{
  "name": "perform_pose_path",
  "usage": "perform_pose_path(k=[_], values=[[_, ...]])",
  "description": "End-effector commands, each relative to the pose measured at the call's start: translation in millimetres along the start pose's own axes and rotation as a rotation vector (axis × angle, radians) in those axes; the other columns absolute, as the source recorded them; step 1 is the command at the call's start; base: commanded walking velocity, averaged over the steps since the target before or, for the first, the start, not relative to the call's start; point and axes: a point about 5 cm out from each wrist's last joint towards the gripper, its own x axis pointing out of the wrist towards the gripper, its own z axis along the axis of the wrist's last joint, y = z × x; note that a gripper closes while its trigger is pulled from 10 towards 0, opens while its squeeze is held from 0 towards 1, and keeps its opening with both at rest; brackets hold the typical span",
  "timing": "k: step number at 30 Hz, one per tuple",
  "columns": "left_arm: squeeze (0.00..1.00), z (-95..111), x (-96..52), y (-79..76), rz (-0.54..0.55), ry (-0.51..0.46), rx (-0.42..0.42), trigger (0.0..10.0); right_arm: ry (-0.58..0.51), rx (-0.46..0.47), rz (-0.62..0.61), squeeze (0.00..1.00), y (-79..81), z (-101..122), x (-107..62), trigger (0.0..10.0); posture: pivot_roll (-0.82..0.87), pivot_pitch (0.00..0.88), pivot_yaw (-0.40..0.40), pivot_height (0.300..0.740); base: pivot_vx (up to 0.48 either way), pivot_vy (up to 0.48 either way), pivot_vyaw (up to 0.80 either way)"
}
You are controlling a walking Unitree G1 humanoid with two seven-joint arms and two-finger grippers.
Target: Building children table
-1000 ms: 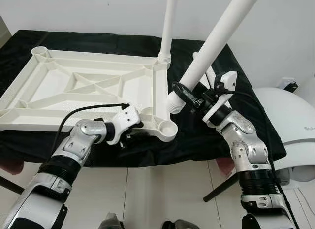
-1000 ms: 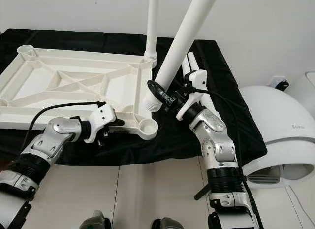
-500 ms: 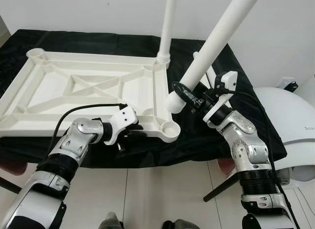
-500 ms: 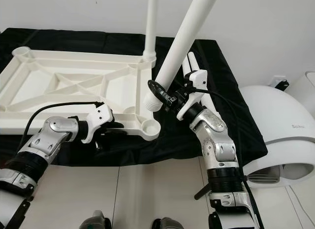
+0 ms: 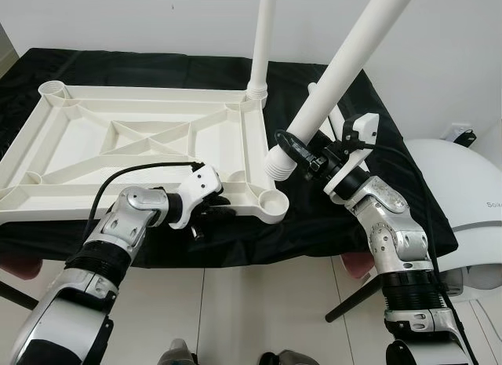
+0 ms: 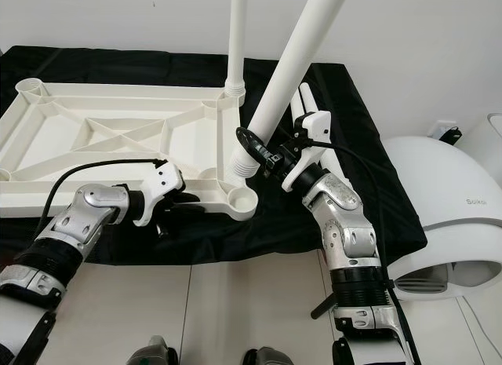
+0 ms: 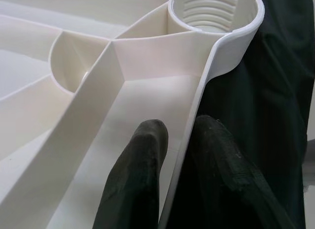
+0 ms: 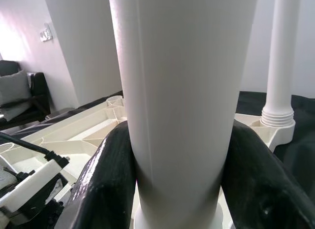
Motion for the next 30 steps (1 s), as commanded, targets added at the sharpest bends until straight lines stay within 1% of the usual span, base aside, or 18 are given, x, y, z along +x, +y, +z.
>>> perform_pose_path(k=[1, 2, 4, 5, 6, 7, 8, 10, 15, 16, 17, 21, 22, 25, 30], values=[[0.00, -15.6, -5.8, 13.3, 0.279, 0.027, -0.104, 0.0, -0.032, -0.022, 0.013, 0.00, 0.5, 10.7, 3.2, 10.0, 0.01, 0.054, -0.013, 0.740, 0.000, 0.000, 0.00], [0.00, -15.4, -6.3, 14.0, 0.297, 0.019, -0.128, 4.9, -0.033, -0.022, 0.012, 0.00, 0.6, 10.7, 3.2, 10.0, 0.01, 0.053, -0.013, 0.740, 0.000, 0.000, 0.00], [0.00, -15.3, -6.9, 14.7, 0.312, 0.014, -0.143, 4.9, -0.033, -0.021, 0.011, 0.00, 0.5, 10.6, 3.3, 10.0, 0.01, 0.053, -0.015, 0.740, 0.000, 0.000, 0.00], [0.00, -16.0, -7.8, 14.8, 0.316, 0.025, -0.143, 5.3, -0.032, -0.020, 0.012, 0.00, 0.5, 10.4, 3.4, 10.0, 0.01, 0.053, -0.016, 0.740, 0.000, 0.000, 0.00], [0.00, -16.0, -7.8, 14.8, 0.316, 0.025, -0.143, 5.3, -0.032, -0.020, 0.012, 0.00, 0.5, 10.4, 3.4, 10.0, 0.01, 0.053, -0.016, 0.740, 0.000, 0.000, 0.00], [0.00, -16.3, -8.6, 13.6, 0.301, 0.024, -0.148, 9.7, -0.031, -0.019, 0.013, 0.00, 0.5, 10.1, 3.8, 10.0, 0.02, 0.051, -0.017, 0.740, 0.000, 0.000, 0.00], [0.00, -16.6, -9.4, 12.7, 0.286, 0.028, -0.149, 10.0, -0.030, -0.020, 0.015, 0.00, 0.6, 9.9, 4.1, 10.0, 0.01, 0.051, -0.018, 0.740, 0.000, 0.000, 0.00], [0.00, -16.7, -11.5, 9.2, 0.235, 0.022, -0.140, 10.0, -0.028, -0.019, 0.021, 0.00, 0.6, 9.6, 4.5, 10.0, 0.02, 0.050, -0.018, 0.740, 0.000, 0.000, 0.00], [0.00, -16.7, -13.1, 6.6, 0.193, 0.013, -0.141, 10.0, -0.025, -0.021, 0.024, 0.00, 0.4, 9.2, 4.8, 10.0, 0.02, 0.048, -0.019, 0.740, 0.000, 0.000, 0.00], [0.00, -15.6, -13.4, 6.1, 0.177, -0.002, -0.164, 10.0, -0.024, -0.022, 0.024, 0.00, 0.3, 9.2, 4.8, 10.0, 0.01, 0.045, -0.017, 0.740, 0.000, 0.000, 0.00], [1.00, -13.8, -13.4, 6.0, 0.164, -0.019, -0.181, 10.0, -0.024, -0.024, 0.024, 0.00, 0.2, 9.3, 4.7, 10.0, 0.01, 0.044, -0.016, 0.740, 0.000, 0.000, 0.00], [1.00, -9.8, -12.8, 6.8, 0.161, -0.038, -0.192, 10.0, -0.025, -0.026, 0.023, 0.00, 0.0, 9.6, 4.4, 10.0, 0.01, 0.041, -0.016, 0.740, 0.000, 0.000, 0.00], [0.00, -5.7, -11.8, 6.8, 0.152, -0.053, -0.185, 10.0, -0.026, -0.026, 0.022, 0.00, -0.4, 9.8, 4.1, 10.0, 0.01, 0.038, -0.016, 0.740, 0.000, 0.000, 0.00], [0.00, 3.6, -9.7, 5.0, 0.115, -0.081, -0.169, 10.0, -0.025, -0.031, 0.022, 0.00, -1.2, 10.2, 4.2, 10.0, 0.01, 0.037, -0.018, 0.740, 0.000, 0.000, 0.00], [0.00, 9.7, -5.9, 1.4, 0.077, -0.090, -0.140, 10.0, -0.026, -0.031, 0.023, 0.00, -1.6, 10.6, 4.5, 10.0, 0.01, 0.036, -0.020, 0.740, 0.000, 0.000, 0.00]])
